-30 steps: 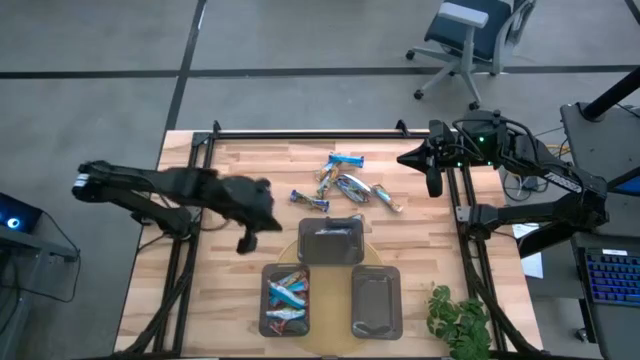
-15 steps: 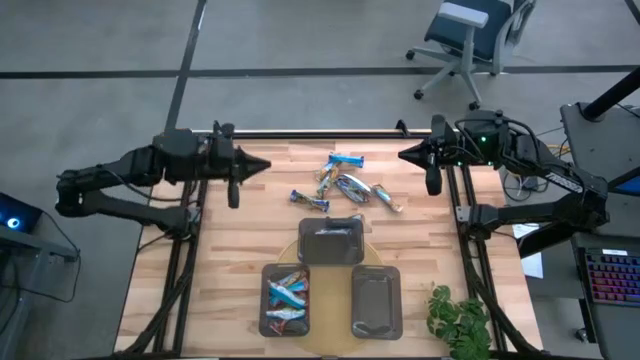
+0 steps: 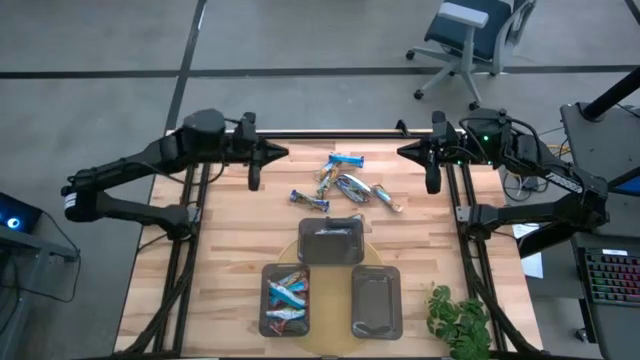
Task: Pick and place Granola Bars by type
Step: Adjust the blue granola bar on the table
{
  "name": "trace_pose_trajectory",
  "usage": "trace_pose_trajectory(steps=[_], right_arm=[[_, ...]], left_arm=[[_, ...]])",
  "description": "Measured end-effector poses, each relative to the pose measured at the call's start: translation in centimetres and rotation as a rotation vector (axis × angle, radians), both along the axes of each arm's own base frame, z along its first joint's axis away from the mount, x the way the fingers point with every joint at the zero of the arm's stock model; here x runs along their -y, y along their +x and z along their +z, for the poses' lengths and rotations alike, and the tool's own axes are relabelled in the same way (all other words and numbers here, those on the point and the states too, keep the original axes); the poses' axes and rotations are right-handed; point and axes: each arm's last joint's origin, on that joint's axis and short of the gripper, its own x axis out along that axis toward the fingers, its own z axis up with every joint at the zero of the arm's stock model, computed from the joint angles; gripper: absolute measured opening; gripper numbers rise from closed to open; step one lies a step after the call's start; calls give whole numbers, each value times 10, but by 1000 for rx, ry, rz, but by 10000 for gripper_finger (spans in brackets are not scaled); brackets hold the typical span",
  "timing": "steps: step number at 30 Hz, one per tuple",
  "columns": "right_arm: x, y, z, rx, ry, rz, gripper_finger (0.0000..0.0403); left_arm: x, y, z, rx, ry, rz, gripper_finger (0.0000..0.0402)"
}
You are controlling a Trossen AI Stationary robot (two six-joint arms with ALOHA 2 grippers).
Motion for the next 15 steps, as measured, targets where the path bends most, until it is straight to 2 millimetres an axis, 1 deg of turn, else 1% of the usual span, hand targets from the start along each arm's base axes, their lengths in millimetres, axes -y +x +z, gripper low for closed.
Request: trace_pose_trajectory(steps=[5,13,15], right_arm=[[0,0,0,-3,-16,6,8],[0,0,0,-3,-13,3,8],[1,0,0,-4,-2,-35,8]], left_arm=[[-5,9,-7,-28,-35,-63,0],[-6,11,-9,-35,-42,-64,0],[-6,11,-9,-35,-43,-64,0]])
